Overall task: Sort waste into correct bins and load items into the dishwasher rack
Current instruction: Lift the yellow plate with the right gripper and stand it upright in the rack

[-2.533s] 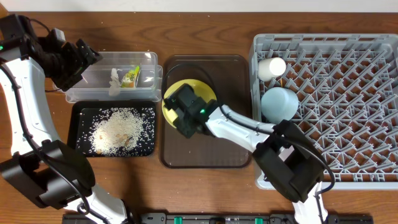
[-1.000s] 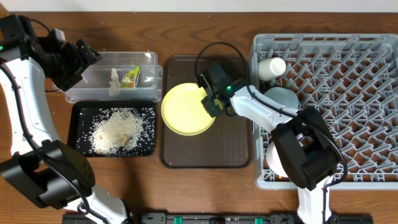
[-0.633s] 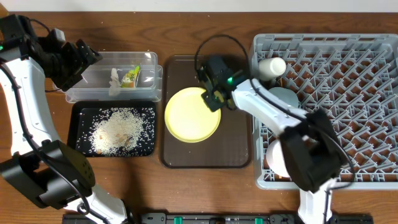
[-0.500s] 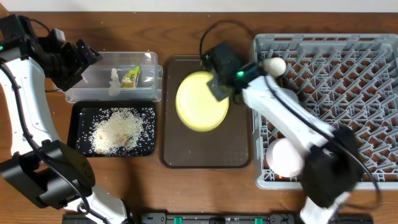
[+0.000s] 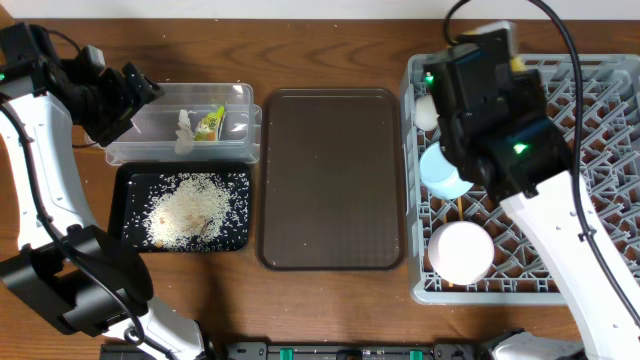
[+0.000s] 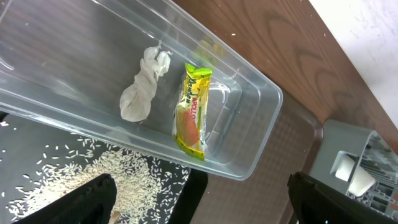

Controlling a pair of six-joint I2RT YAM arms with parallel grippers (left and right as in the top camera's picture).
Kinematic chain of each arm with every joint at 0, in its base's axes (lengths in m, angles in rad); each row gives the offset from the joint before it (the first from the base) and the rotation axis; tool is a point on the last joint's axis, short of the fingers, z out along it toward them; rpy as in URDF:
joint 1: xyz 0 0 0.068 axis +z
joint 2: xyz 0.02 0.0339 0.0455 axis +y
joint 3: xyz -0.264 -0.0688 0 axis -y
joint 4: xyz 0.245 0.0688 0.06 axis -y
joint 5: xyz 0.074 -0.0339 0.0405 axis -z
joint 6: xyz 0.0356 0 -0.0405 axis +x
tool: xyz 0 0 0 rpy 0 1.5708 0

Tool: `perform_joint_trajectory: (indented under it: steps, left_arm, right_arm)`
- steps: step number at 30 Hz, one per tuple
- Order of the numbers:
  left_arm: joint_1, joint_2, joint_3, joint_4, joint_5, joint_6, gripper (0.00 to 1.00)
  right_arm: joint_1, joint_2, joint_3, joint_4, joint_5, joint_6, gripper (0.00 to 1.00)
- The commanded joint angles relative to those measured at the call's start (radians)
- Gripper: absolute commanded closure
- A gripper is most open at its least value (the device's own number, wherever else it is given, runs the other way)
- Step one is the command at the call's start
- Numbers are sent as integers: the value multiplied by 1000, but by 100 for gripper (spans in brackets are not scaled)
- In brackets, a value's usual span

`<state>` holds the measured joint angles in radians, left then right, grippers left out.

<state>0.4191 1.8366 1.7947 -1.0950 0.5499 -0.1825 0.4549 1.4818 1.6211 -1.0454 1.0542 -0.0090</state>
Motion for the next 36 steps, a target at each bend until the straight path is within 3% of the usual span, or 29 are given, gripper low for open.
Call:
perform_joint_trajectory:
  steps: [1,13,29,36]
  left_arm:
    - [3,-2,3,-2,-2,6,9]
    - [3,-2,3,-2,-2,6,9]
    - [3,-2,3,-2,-2,6,9]
    - [3,-2,3,-2,-2,6,9]
  right_arm:
    - [-60,17,-3,-32,118,5,99]
    - [-187,113,-23,-51,-27,30,99]
    - [-227,303,-23,-36,-37,30,99]
    - [-228,354,-23,40,-165,30,99]
